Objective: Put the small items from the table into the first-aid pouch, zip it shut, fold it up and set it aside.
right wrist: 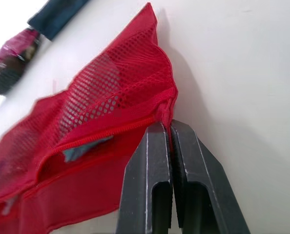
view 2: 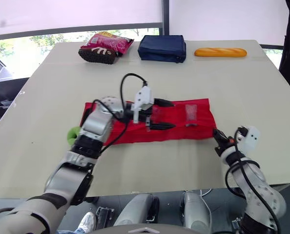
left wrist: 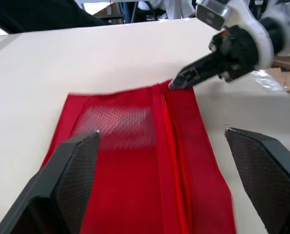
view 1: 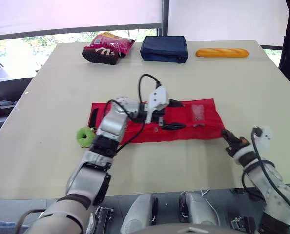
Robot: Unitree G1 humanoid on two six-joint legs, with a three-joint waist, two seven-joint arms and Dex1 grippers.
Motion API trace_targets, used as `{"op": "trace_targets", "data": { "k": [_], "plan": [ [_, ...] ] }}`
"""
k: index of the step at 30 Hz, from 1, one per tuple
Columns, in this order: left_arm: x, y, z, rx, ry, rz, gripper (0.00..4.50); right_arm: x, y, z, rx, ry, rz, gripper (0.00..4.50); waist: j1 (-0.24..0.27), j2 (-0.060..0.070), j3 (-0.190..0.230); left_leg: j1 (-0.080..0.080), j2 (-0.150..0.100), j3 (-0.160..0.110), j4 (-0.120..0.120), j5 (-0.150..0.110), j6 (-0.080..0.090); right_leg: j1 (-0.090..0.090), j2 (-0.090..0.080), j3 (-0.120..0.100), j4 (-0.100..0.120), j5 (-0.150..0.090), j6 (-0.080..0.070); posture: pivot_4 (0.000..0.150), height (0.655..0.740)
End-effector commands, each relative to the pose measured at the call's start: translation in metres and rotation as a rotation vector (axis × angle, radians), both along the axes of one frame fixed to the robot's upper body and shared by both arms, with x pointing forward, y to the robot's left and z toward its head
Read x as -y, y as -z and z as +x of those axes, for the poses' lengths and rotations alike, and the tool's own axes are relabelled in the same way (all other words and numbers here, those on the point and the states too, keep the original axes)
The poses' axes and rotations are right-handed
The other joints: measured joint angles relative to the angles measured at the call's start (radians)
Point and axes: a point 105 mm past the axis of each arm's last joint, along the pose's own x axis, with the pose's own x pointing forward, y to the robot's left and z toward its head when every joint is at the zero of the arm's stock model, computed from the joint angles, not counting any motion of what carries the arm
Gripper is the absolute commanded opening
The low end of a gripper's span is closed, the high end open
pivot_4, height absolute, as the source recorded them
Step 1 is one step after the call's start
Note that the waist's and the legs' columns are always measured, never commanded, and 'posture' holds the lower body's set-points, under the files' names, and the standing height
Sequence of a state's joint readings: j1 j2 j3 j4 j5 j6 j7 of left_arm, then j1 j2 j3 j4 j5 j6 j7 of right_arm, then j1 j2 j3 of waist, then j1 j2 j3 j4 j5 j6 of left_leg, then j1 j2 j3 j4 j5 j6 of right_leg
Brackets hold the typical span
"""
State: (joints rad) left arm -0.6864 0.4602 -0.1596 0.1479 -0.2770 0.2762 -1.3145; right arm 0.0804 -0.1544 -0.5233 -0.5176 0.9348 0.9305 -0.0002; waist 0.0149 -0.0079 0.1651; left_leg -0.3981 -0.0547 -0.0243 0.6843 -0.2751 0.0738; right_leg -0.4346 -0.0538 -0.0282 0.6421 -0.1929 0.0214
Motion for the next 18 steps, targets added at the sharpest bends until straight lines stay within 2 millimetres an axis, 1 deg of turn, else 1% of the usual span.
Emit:
{"op": "trace_targets", "data": {
  "k": [1, 3, 7, 9, 12, 15, 18],
  "plan": [
    [-0.014, -0.026, -0.024, 0.05, 0.064, -0.037, 4.43, 0.046, -0.015, -0.009, 0.039, 0.11, -0.108, 0.0, 0.004, 0.0, 0.0, 0.0, 0.0, 0.0, 0.0, 0.0, 0.0, 0.0, 0.0, 0.0, 0.0, 0.0, 0.0, 0.15, 0.7395],
    [-0.026, -0.029, -0.033, 0.051, 0.069, -0.024, 4.43, 0.072, -0.015, -0.013, 0.013, 0.173, -0.172, 0.0, 0.002, 0.0, 0.0, 0.0, 0.0, 0.0, 0.0, -0.001, 0.002, 0.001, -0.001, -0.001, -0.001, 0.0, 0.0, 0.15, 0.7395],
    [-0.042, -0.037, -0.043, 0.052, 0.059, -0.018, 4.43, 0.114, -0.018, -0.016, -0.029, 0.284, -0.295, 0.0, 0.002, 0.0, 0.0, 0.0, 0.0, 0.0, 0.0, -0.001, 0.001, 0.001, 0.0, -0.001, -0.001, 0.0, 0.0, 0.15, 0.7395],
    [-0.051, -0.04, -0.048, 0.048, 0.055, -0.01, 4.43, 0.134, -0.02, -0.018, -0.056, 0.332, -0.385, 0.0, -0.001, 0.001, 0.0, 0.0, 0.0, 0.0, 0.0, -0.001, 0.001, 0.001, 0.0, -0.001, -0.001, 0.0, 0.0, 0.15, 0.7395],
    [-0.058, -0.042, -0.054, 0.044, 0.046, -0.001, 4.43, 0.154, -0.024, -0.019, -0.079, 0.363, -0.521, 0.0, 0.0, 0.001, 0.0, 0.001, 0.0, 0.001, 0.0, -0.001, 0.001, 0.001, 0.0, 0.0, -0.001, 0.0, 0.0, 0.15, 0.7395],
    [-0.063, -0.043, -0.057, 0.043, 0.029, 0.002, 4.43, 0.165, -0.029, -0.017, -0.079, 0.365, -0.653, 0.0, 0.001, 0.001, 0.0, 0.001, 0.0, 0.001, 0.0, -0.001, 0.001, 0.002, 0.0, -0.001, -0.001, 0.0, 0.0, 0.15, 0.7395],
    [-0.065, -0.044, -0.056, 0.048, 0.007, -0.002, 4.43, 0.178, -0.035, -0.015, -0.072, 0.411, -0.766, 0.0, 0.0, 0.001, 0.0, 0.001, 0.0, 0.001, 0.0, -0.001, 0.002, 0.002, 0.0, -0.001, -0.001, 0.0, 0.0, 0.15, 0.7395]
  ]
}}
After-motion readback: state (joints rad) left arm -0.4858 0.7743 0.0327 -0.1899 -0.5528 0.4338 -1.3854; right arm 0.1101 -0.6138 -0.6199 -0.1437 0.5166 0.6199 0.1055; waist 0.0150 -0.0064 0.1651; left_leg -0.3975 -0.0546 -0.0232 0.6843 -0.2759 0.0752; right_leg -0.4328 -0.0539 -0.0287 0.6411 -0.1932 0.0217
